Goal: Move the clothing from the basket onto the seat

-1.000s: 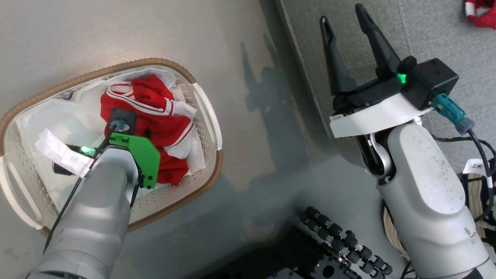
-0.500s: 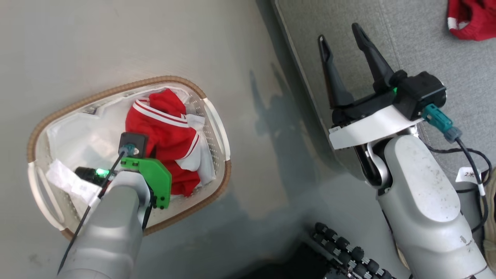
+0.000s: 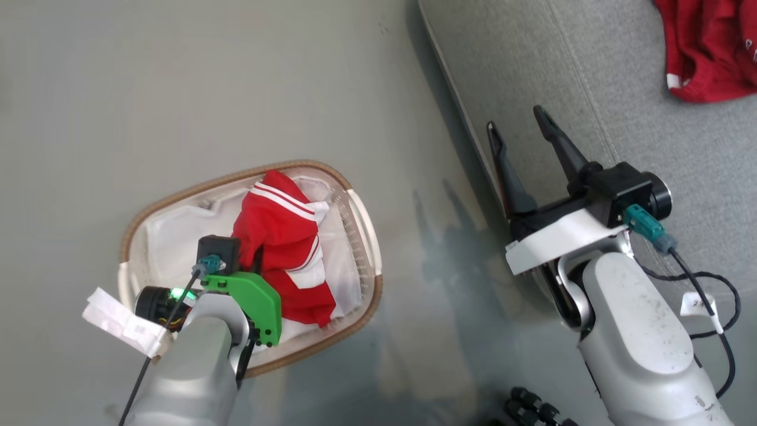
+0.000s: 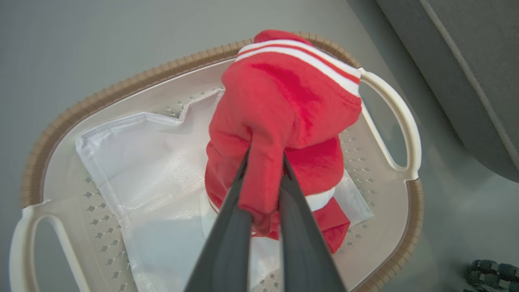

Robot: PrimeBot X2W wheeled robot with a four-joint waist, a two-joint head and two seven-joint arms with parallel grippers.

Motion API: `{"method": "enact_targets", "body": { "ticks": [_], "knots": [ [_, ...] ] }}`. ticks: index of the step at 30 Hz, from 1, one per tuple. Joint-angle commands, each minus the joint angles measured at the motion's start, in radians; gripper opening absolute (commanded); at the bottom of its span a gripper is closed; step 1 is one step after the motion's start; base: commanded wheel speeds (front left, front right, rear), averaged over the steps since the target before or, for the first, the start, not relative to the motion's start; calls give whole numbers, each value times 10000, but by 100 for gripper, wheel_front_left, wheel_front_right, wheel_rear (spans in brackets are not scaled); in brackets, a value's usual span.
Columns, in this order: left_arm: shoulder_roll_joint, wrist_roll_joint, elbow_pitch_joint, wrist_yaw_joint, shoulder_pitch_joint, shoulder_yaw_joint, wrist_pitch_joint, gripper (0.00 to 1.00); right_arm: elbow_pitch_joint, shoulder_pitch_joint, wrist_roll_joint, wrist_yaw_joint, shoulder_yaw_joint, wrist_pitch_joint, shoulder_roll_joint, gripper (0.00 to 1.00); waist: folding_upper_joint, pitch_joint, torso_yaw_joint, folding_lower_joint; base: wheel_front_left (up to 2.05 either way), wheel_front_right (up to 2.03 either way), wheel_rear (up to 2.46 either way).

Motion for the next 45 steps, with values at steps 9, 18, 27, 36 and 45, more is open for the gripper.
{"method": "enact_targets", "body": {
  "ticks": [9, 18, 27, 36, 45],
  "knots": [
    [21, 46, -1964, 90, 1351, 321, -70, 0, 277, 716, -204, -11, 7, -20, -50, 100, 0, -1727, 1266, 0, 0, 0, 0],
    [15, 289, -3805, 42, 2422, 850, -73, 0, 543, 1388, -341, -11, -310, -20, -48, 100, 0, -2809, 1960, 0, 0, 0, 0],
    [17, 564, -5460, -61, 3140, 1398, -73, 0, 753, 2123, -465, -11, -395, -20, -49, 100, 0, -3826, 2323, 0, 0, 0, 0],
    [78, 748, -7250, -249, 3388, 1657, -74, 0, 881, 2787, -389, -11, -244, -20, -49, 100, 0, -4471, 2373, 0, 0, 0, 0],
    [36, 427, -9121, -334, 3047, 1297, -62, 0, 977, 3067, -360, -11, -99, -20, -49, 100, 0, -4648, 2301, 0, 0, 0, 0]
  ]
}}
